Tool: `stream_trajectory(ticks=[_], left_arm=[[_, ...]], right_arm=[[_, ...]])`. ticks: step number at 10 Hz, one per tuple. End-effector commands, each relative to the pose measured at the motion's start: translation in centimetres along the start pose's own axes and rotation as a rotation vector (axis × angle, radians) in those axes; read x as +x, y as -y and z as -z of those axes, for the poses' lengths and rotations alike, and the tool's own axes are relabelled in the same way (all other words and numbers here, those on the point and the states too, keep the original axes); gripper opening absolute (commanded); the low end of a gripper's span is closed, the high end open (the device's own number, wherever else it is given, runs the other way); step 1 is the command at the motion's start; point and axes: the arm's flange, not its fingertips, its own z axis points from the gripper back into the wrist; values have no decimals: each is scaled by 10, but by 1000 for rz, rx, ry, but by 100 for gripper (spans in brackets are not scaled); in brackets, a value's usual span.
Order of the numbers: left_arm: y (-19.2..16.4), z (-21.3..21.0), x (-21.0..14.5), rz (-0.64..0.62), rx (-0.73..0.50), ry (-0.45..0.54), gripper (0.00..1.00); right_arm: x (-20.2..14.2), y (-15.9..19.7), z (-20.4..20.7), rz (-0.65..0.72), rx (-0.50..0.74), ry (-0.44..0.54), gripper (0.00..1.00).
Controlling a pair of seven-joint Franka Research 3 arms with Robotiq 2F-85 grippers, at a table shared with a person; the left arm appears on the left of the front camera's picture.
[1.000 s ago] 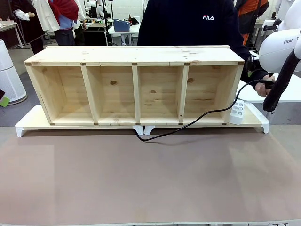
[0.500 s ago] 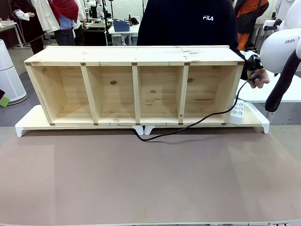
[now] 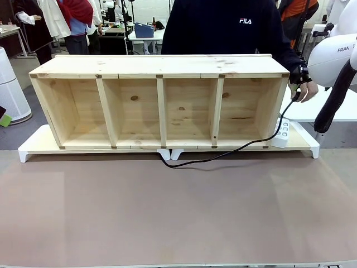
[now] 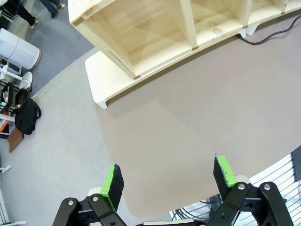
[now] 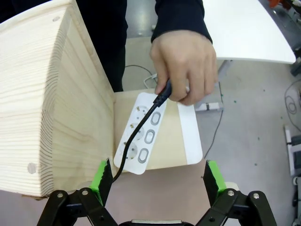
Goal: Perform cable management.
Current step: Release the Power Cable when the human grasps it.
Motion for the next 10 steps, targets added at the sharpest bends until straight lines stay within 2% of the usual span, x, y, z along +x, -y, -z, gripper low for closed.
stream_trajectory(ticks=[1,10], left_arm=[[0,0,-1,0,-5,1,100],[0,0,-1,0,-5,1,100]], right_arm=[[0,0,1,11,7,-5,100],[0,0,1,11,7,-5,100]])
